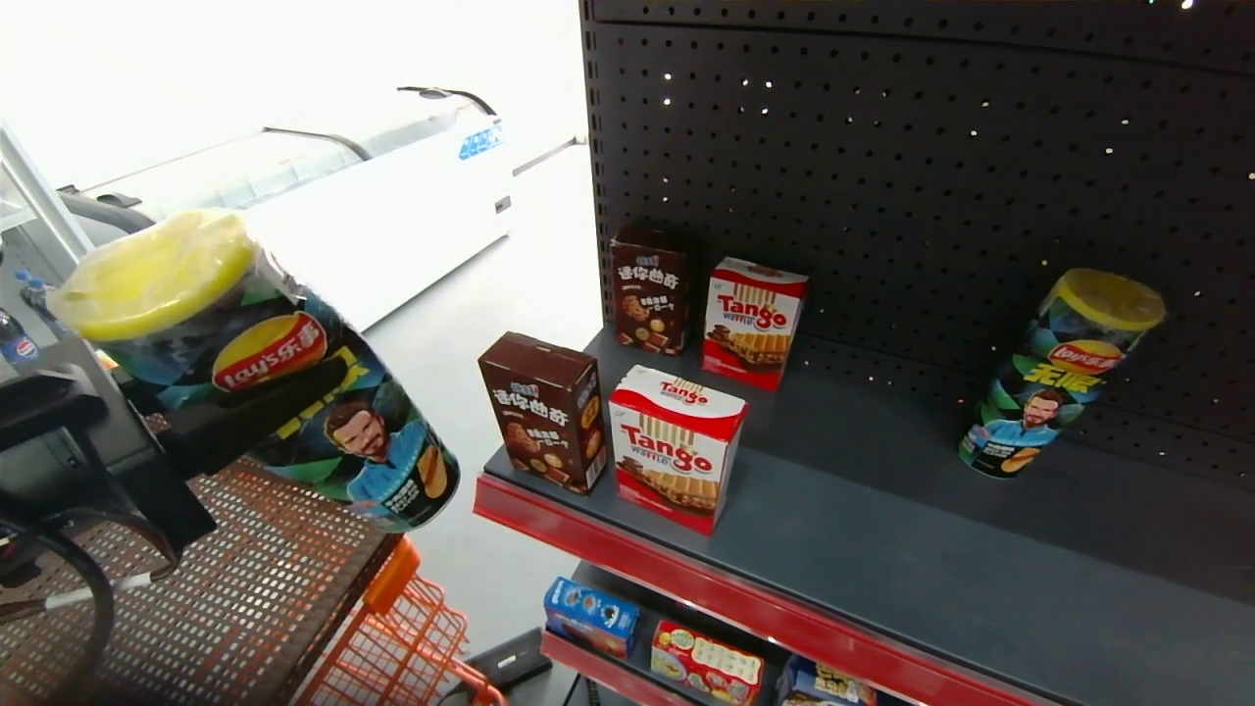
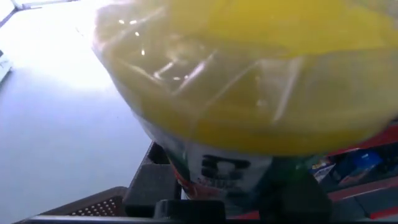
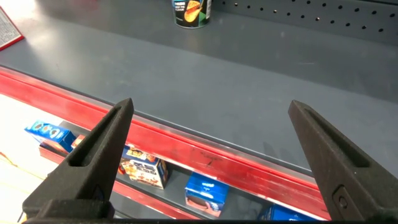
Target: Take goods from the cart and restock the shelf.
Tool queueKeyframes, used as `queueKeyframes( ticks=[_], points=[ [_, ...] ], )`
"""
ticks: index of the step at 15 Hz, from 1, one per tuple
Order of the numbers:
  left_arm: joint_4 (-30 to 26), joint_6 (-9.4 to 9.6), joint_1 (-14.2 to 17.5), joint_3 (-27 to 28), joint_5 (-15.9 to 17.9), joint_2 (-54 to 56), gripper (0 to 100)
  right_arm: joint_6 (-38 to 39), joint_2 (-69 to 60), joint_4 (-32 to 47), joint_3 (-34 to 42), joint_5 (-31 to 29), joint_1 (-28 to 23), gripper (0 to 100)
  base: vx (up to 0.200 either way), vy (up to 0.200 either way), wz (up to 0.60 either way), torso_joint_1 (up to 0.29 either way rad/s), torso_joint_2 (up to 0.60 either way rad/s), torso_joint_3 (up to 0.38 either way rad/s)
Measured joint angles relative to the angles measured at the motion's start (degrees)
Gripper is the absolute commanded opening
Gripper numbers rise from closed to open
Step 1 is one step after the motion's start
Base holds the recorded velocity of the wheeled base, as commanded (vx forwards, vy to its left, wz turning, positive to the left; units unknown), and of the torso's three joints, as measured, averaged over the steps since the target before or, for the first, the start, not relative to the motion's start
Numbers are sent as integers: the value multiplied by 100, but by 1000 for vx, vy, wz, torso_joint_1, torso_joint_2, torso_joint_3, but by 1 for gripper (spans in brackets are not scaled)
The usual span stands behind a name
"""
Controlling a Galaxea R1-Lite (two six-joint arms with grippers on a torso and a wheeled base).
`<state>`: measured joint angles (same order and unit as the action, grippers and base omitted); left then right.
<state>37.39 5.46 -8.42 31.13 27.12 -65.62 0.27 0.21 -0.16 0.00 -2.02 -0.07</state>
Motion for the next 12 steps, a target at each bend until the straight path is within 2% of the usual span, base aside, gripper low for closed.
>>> queueKeyframes(
  ticks=[3, 4, 6, 9, 12],
  points=[
    [-1065, 1, -65, 725, 43, 5, 0, 0, 0, 0, 0, 2, -4, 100, 0, 0, 0, 0, 0, 0],
    [-1207, -10, -179, 918, 55, 0, 0, 0, 0, 2, 0, 2, 2, 100, 0, 0, 0, 0, 0, 0],
    [-1259, -29, -574, 1086, 73, -17, 0, 0, 0, 2, 0, 2, 0, 100, 0, 0, 0, 0, 0, 0],
    [-1276, -45, -1335, 976, 108, -26, 0, 0, 0, 0, 0, 0, 0, 100, 0, 0, 0, 0, 0, 0],
    [-1325, -45, -1552, 886, 455, -28, 0, -5, 0, 2, 0, 0, 0, 100, 0, 0, 0, 0, 0, 0]
  ],
)
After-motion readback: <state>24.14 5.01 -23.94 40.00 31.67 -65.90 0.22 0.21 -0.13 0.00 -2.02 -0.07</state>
